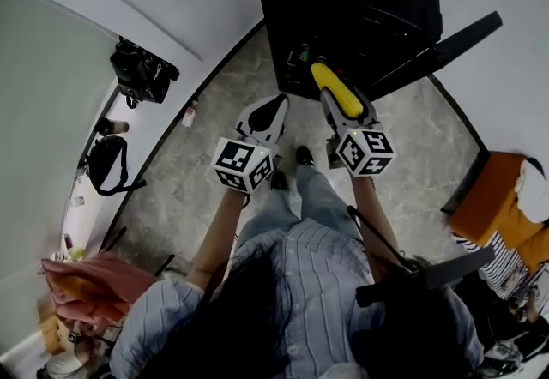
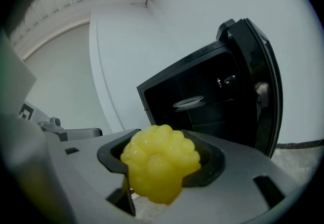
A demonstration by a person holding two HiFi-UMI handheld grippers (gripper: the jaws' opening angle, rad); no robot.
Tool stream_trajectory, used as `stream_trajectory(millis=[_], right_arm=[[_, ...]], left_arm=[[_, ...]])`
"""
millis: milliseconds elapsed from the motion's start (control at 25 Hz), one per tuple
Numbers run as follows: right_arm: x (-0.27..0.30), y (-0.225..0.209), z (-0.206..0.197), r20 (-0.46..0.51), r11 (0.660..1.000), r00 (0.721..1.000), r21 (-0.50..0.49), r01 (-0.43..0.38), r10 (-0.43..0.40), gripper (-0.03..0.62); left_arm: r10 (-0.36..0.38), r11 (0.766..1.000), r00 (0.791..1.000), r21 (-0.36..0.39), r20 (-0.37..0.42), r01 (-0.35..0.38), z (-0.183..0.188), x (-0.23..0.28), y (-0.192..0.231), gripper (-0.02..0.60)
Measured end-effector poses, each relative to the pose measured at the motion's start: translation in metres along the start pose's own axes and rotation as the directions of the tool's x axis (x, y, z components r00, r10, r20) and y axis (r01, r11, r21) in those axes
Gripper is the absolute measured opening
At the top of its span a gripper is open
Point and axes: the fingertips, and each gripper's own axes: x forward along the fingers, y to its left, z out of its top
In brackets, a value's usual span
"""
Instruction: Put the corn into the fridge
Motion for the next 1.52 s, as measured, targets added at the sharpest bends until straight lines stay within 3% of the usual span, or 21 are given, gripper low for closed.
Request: stream_trajectory(millis=[560, 840, 1160, 1520], right_arm=[[0.095, -0.069, -0.022, -0.053, 0.998, 0.997, -0.016, 0.062, -0.063, 0.258], [0.144, -0.103, -0.043, -0.121, 0.993, 0.988, -0.078, 0.089, -0.098, 0.258], [0.203, -0.147, -0.067, -0.234, 0.979, 0.958, -0.158, 0.132, -0.167, 0.258], [0.223, -0.163, -0.084, -0.299, 0.967, 0.934, -0.219, 0.134, -0.197, 0.258]], left_arm=[[0.001, 1.0, 0.997, 0.018, -0.077, 0.001, -0.03, 0.044, 0.028, 0.006], [0.0, 1.0, 0.996, 0.005, -0.095, 0.0, -0.039, 0.06, 0.038, 0.006], [0.006, 1.0, 0.994, -0.011, -0.111, -0.007, -0.049, 0.079, 0.051, 0.006], [0.027, 0.999, 0.992, -0.029, -0.123, -0.03, -0.055, 0.082, 0.065, 0.006]])
